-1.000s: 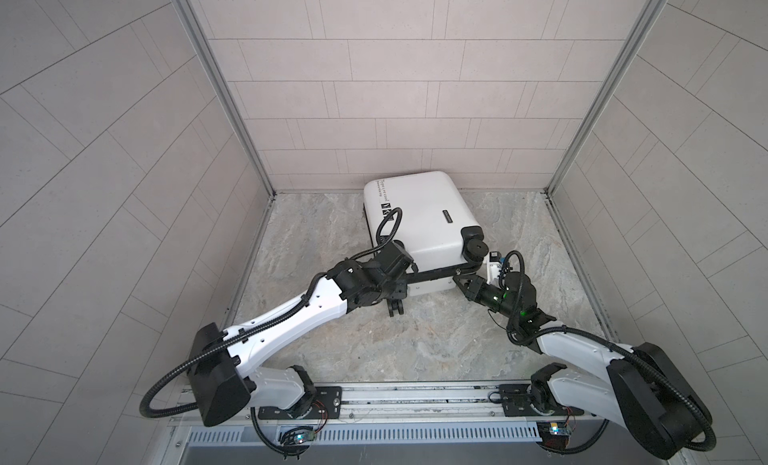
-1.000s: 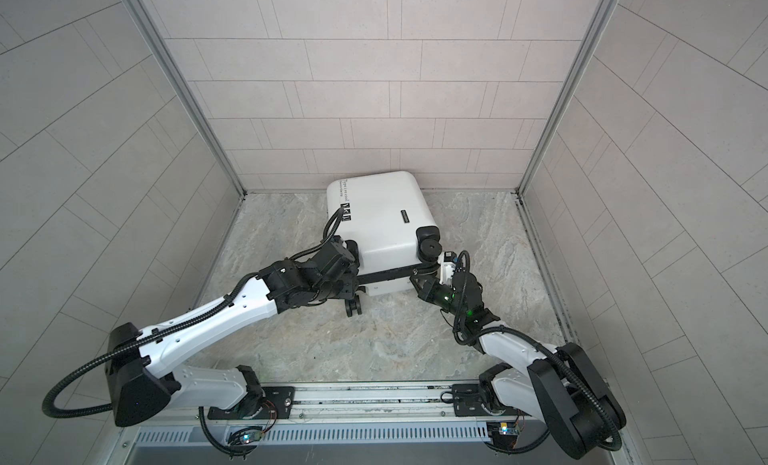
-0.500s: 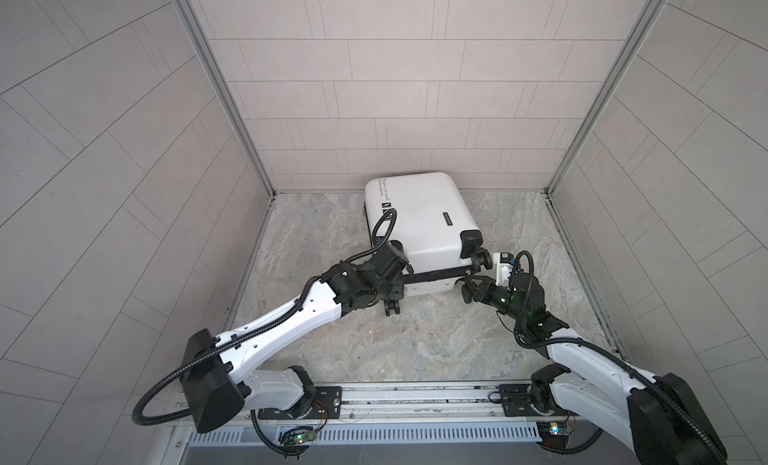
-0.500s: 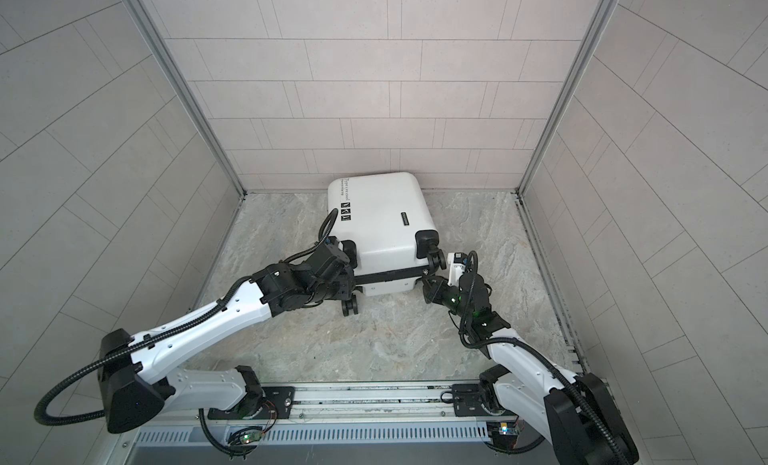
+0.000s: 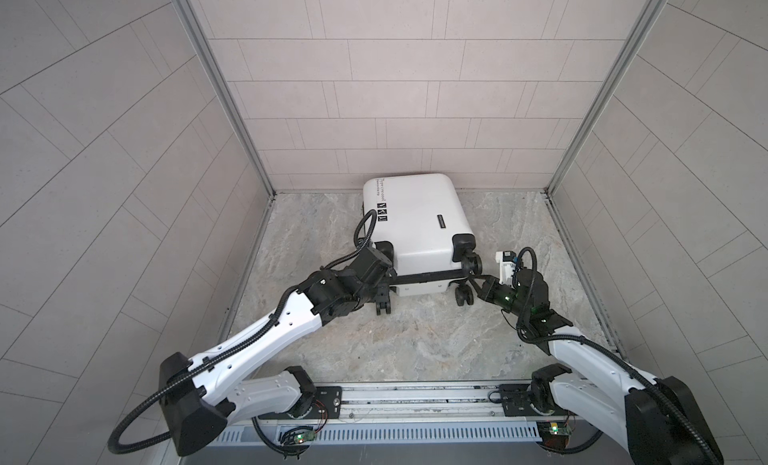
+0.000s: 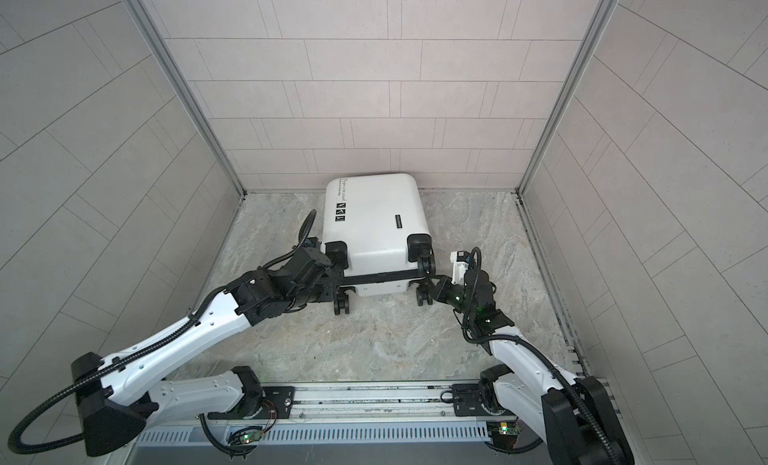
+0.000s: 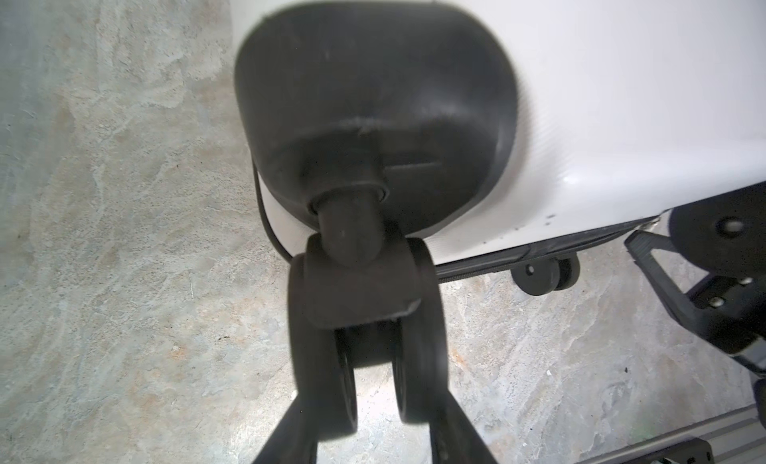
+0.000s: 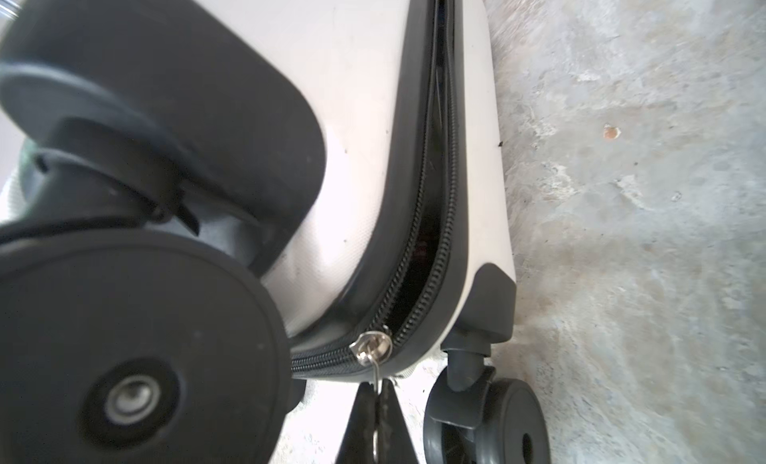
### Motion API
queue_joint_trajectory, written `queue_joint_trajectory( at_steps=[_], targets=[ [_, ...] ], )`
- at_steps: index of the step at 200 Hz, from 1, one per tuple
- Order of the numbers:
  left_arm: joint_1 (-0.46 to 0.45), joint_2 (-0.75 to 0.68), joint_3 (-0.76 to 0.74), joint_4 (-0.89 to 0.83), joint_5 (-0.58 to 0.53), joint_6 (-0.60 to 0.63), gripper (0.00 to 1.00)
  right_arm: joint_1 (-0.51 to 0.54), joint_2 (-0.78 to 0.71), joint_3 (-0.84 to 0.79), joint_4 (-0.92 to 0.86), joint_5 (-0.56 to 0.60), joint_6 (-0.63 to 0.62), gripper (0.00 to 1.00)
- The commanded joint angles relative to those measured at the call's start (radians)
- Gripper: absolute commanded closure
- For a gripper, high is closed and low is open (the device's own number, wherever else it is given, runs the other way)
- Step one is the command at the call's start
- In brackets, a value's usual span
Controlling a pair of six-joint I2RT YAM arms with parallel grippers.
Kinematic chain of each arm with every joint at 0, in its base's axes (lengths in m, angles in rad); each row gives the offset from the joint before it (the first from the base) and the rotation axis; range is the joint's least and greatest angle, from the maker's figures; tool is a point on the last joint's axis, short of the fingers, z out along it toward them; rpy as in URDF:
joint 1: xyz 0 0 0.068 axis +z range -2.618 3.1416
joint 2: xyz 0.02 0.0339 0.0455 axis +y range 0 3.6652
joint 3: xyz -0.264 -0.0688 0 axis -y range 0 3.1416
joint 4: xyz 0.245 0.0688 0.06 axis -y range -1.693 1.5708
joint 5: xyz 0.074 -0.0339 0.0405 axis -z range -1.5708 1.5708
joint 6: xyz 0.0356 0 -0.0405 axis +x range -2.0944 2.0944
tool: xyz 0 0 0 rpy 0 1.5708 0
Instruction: Pack the luggage
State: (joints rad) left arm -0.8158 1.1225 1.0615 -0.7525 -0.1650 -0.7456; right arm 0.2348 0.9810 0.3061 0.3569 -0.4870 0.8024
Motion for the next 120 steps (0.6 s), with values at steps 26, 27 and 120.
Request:
queue_joint_trajectory(
  at_steps=[26,27,120],
  targets=[
    [0.04,-0.094,0.002,-0.033,-0.085,0.047,1.0,-0.03,0.039,0.091,-0.088,0.066,-0.109,1.0],
    [0.041,-0.094,0.001,-0.034,-0.085,0.046,1.0,-0.031,0.042,0.093,-0.089,0.066,-0.11,1.0],
    [0.053,-0.071,0.083,-0.09,-0.043,0.06,0.43,-0.04,0.172,0.194,-0.167,-0.073,-0.23,1.0]
  ],
)
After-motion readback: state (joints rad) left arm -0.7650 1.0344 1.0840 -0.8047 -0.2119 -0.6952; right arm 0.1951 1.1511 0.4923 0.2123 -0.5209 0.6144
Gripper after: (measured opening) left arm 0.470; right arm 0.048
